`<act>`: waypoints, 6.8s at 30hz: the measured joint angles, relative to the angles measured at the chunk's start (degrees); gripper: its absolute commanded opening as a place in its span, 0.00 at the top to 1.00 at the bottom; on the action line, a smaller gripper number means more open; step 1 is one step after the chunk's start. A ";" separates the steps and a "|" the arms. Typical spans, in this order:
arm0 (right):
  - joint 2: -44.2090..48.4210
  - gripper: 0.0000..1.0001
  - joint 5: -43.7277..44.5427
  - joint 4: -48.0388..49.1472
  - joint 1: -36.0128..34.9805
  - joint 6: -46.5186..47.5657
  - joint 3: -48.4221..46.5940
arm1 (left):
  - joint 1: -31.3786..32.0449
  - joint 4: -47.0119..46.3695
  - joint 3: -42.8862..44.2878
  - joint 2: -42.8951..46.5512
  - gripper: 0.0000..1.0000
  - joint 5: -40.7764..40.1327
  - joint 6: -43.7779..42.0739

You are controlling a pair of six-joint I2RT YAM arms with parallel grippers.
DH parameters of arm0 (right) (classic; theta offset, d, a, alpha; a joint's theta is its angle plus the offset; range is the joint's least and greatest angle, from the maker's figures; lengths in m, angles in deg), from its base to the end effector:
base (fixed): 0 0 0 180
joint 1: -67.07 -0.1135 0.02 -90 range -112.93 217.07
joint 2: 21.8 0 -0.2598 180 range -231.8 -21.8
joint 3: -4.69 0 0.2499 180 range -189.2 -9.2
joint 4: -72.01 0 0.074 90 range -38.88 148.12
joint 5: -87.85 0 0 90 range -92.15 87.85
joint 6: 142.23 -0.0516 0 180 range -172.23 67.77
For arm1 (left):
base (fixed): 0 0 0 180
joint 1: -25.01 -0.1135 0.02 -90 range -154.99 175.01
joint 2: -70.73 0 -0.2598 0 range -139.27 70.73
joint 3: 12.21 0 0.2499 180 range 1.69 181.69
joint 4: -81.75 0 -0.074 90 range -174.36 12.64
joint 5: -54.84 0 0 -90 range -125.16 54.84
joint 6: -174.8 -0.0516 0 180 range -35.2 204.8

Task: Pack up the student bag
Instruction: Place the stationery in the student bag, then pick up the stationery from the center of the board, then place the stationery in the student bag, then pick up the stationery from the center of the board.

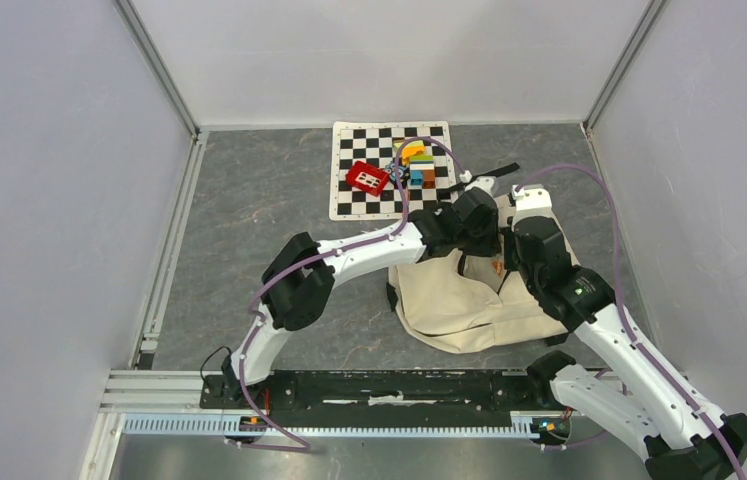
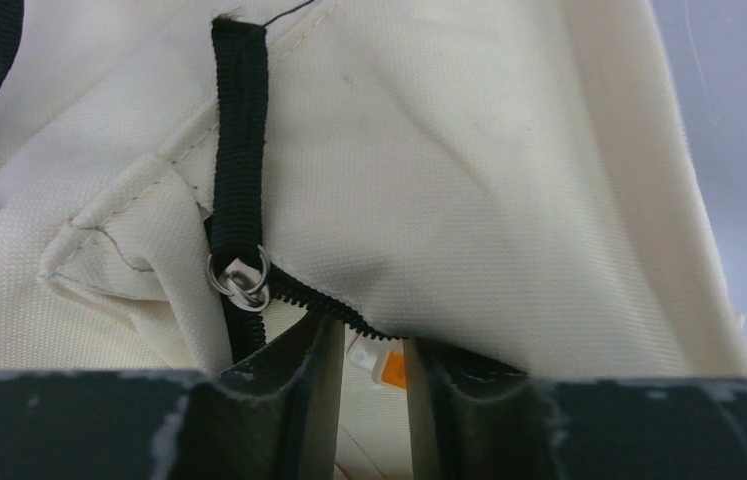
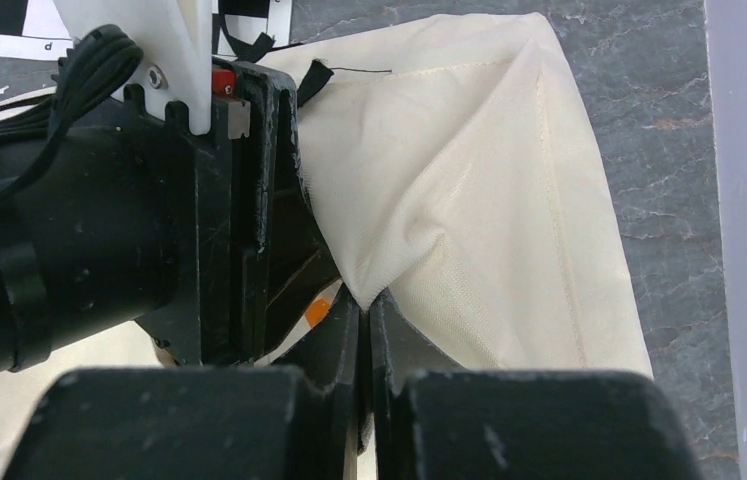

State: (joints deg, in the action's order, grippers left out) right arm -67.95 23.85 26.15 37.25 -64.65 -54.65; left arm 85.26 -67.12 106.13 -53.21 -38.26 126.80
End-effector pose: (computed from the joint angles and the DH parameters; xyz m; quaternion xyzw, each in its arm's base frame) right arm 0.1715 0.0722 0.2929 -0.0227 0.8614 -0.0157 0.5071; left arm 0.2577 -0.4452 0.2296 0.1297 0.8842 -0.3337 0.3001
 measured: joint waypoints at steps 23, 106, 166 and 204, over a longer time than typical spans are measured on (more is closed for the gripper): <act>0.57 1.00 0.17 0.17 0.00 -0.02 0.35 | 0.24 -5.64 -25.09 24.65 0.01 -14.08 -7.72; 0.35 1.00 1.01 -0.24 0.00 0.22 0.35 | -22.08 7.37 -39.60 30.64 0.93 -2.60 -22.84; -0.28 1.00 21.99 -0.81 4.61 11.72 -2.97 | -9.05 -5.11 -44.35 40.37 0.00 -7.23 -7.32; -0.11 1.00 7.61 -0.48 10.62 8.92 -4.98 | -21.40 9.35 -18.47 4.46 0.32 12.44 -64.52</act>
State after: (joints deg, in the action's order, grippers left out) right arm -68.06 31.45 25.67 47.87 -55.73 -59.64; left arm 63.86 -57.77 87.66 -48.75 -25.82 62.28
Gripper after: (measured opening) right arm 0.053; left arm 0.811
